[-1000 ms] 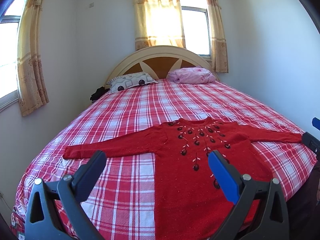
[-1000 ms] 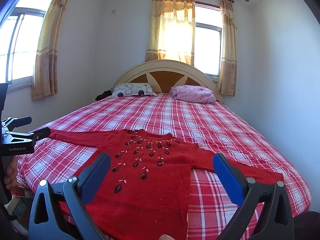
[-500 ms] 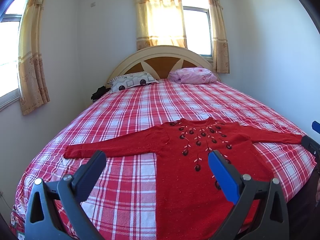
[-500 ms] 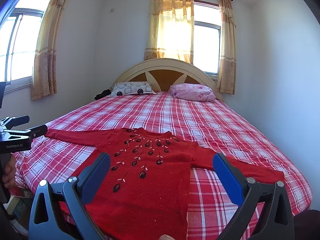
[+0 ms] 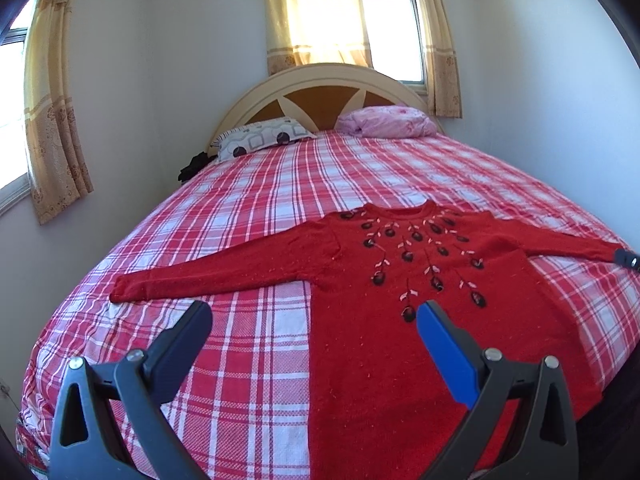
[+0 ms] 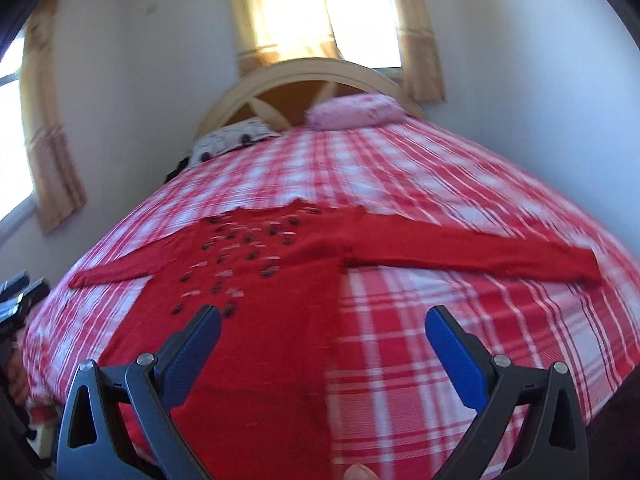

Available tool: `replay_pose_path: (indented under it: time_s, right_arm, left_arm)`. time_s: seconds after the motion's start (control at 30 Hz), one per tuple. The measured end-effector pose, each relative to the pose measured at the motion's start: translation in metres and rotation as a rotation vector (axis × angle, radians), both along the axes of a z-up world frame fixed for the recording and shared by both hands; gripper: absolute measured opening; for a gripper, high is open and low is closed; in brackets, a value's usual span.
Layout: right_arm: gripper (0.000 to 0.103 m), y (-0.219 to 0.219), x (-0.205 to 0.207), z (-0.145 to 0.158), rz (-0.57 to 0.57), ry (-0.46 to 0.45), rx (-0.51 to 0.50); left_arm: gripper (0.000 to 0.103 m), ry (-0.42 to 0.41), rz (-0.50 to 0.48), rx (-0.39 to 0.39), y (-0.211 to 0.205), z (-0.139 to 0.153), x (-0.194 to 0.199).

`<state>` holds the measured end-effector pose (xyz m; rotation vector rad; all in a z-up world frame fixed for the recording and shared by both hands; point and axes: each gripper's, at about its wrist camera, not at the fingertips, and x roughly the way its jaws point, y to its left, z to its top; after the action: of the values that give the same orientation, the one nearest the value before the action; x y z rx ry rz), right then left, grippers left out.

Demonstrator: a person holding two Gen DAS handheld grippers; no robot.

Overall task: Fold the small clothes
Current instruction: 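Move the right gripper to the sweater sleeve cuff and close on it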

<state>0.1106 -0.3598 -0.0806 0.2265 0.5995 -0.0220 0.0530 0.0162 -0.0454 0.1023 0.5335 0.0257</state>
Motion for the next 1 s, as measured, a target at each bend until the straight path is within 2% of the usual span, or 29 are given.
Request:
replay_pose_path:
  time_s: [0.07, 0.17, 0.23, 0.3, 0.37, 0.5, 0.6, 0.77, 0.8, 0.83, 1.0]
  right_arm:
    - [0.102, -0.049, 0.006, -0.007, -0.088, 0.030, 0.070]
    - [0.102, -0.138, 0.005, -0.018, -0.278, 0.062, 0.185]
    - [0.101, -0.182, 0.000, -0.021, -0.376, 0.065, 0.223]
    - [0.098, -0.216, -0.002, -0.025, -0.454, 0.070, 0.248]
    - [0.090, -0.243, -0.003, -0.030, -0.475, 0.078, 0.306]
    - [0.089, -0.265, 0.002, -0.041, -0.480, 0.093, 0.396]
    - [0.076, -0.270, 0.013, -0.051, -0.446, 0.100, 0.452]
    - [0.071, -0.272, 0.037, -0.064, -0.427, 0.115, 0.473]
    - [0.068, -0.272, 0.043, -0.065, -0.423, 0.113, 0.468]
    - [0.060, -0.273, 0.046, -0.066, -0.427, 0.115, 0.464]
    - [0.049, -0.277, 0.065, -0.072, -0.444, 0.131, 0.453]
  left_arm:
    - [0.103, 0.019, -0.003, 0.016, -0.004, -0.009, 0.015]
    - [0.103, 0.039, 0.000, 0.042, -0.008, -0.020, 0.038]
    - [0.103, 0.051, 0.003, 0.048, -0.010, -0.026, 0.054]
    - [0.103, 0.069, 0.006, 0.054, -0.013, -0.031, 0.070]
    - [0.103, 0.082, 0.005, 0.061, -0.016, -0.036, 0.084]
    - [0.103, 0.113, 0.002, 0.085, -0.023, -0.048, 0.106]
    - [0.103, 0.129, 0.005, 0.093, -0.026, -0.056, 0.119]
    - [0.103, 0.165, 0.018, 0.092, -0.025, -0.069, 0.133]
    - [0.103, 0.169, 0.021, 0.093, -0.024, -0.070, 0.135]
    - [0.103, 0.172, 0.024, 0.093, -0.024, -0.072, 0.136]
    - [0.103, 0.186, 0.037, 0.083, -0.017, -0.079, 0.140]
